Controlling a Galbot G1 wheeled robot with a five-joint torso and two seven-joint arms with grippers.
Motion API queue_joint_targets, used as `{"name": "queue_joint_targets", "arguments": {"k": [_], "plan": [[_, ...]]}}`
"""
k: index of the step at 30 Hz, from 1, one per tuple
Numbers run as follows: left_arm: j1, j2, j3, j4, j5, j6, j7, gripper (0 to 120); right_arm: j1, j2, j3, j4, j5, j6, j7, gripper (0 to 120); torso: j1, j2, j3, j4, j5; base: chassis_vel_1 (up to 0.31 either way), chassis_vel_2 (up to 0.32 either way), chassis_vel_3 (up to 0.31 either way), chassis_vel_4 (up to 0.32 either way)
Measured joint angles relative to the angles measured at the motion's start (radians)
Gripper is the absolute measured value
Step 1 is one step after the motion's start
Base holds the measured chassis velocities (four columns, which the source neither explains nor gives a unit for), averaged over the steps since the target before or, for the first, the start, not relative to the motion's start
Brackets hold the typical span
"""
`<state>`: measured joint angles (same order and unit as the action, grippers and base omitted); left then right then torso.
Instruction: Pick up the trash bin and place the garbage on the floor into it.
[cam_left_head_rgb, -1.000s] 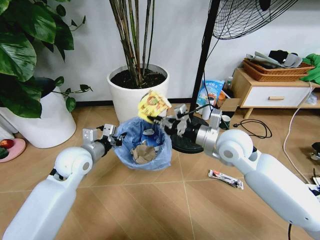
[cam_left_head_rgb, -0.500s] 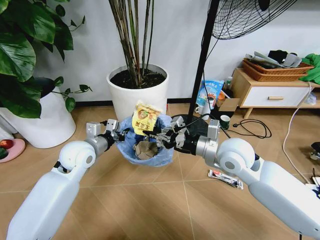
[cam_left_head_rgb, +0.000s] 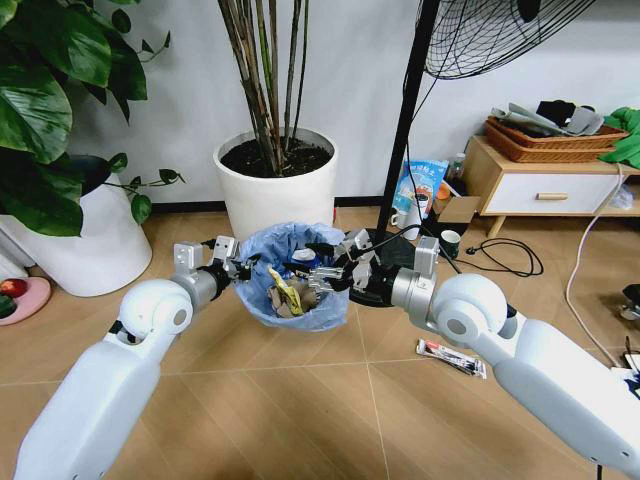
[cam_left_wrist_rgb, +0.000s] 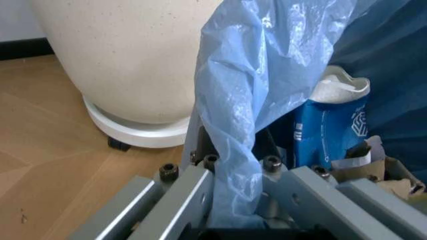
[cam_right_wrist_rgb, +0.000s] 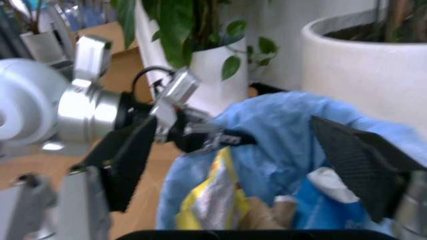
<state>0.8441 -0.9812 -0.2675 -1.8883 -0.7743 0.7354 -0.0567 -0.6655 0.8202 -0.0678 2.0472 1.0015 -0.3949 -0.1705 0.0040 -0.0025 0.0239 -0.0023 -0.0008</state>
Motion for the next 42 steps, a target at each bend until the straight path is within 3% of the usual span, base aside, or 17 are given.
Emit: {"name": "queue_joint_targets", "arguments": {"k": [3,11,15,22,25,30,33,36,42], "plan": [[0.011,0.001,-0.009,-0.006,0.0,0.0,0.0,0,-0.007,-0.007,0.038,-0.002,0.0,0.011,0.033,99,0.0,0.0,0.0,0.0001,-0.0001,0.0,0.0,0.0,0.0],[0.046,0.015,-0.036,-0.028,0.001,0.0,-0.003,0,-0.047,-0.047,0.108,-0.03,-0.009,0.023,0.143,100,0.0,0.0,0.0,0.0002,-0.0003,0.0,0.0,0.0,0.0],[0.099,0.029,-0.074,-0.063,0.0,0.0,-0.015,0,-0.121,-0.069,0.197,-0.089,-0.034,0.019,0.206,100,0.0,0.0,0.0,-0.0005,-0.0005,0.0,0.0,0.0,0.0],[0.133,0.034,-0.089,-0.085,-0.001,0.0,-0.025,0,-0.24,-0.075,0.324,-0.194,-0.067,0.024,0.22,100,0.0,0.0,0.0,0.0004,0.0003,0.0,0.0,0.0,0.0],[0.148,0.038,-0.091,-0.092,-0.002,0.0,-0.024,0,-0.314,-0.087,0.393,-0.275,-0.081,0.04,0.195,100,0.0,0.0,0.0,-0.0006,-0.0004,0.0,0.0,0.0,0.0],[0.165,0.041,-0.094,-0.098,0.0,0.0,-0.023,0,-0.36,-0.084,0.419,-0.365,-0.095,0.042,0.177,100,0.0,0.0,0.0,0.0,-0.0004,0.0,0.0,0.0,0.0],[0.171,0.043,-0.094,-0.103,0.0,0.0,-0.023,0,-0.38,-0.076,0.42,-0.461,-0.139,0.048,0.133,100,0.0,0.0,0.0,0.0002,0.0009,0.0,0.0,0.0,0.0],[0.174,0.045,-0.095,-0.107,0.0,0.0,-0.022,0,-0.383,-0.081,0.402,-0.554,-0.193,0.082,0.042,100,0.0,0.0,0.0,0.0,-0.0003,0.0,0.0,0.0,0.0],[0.18,0.047,-0.093,-0.112,0.0,0.0,-0.016,0,-0.319,-0.083,0.308,-0.81,-0.402,0.208,-0.236,100,0.0,0.0,0.0,0.0,-0.0002,0.0,0.0,0.0,0.0]]}}
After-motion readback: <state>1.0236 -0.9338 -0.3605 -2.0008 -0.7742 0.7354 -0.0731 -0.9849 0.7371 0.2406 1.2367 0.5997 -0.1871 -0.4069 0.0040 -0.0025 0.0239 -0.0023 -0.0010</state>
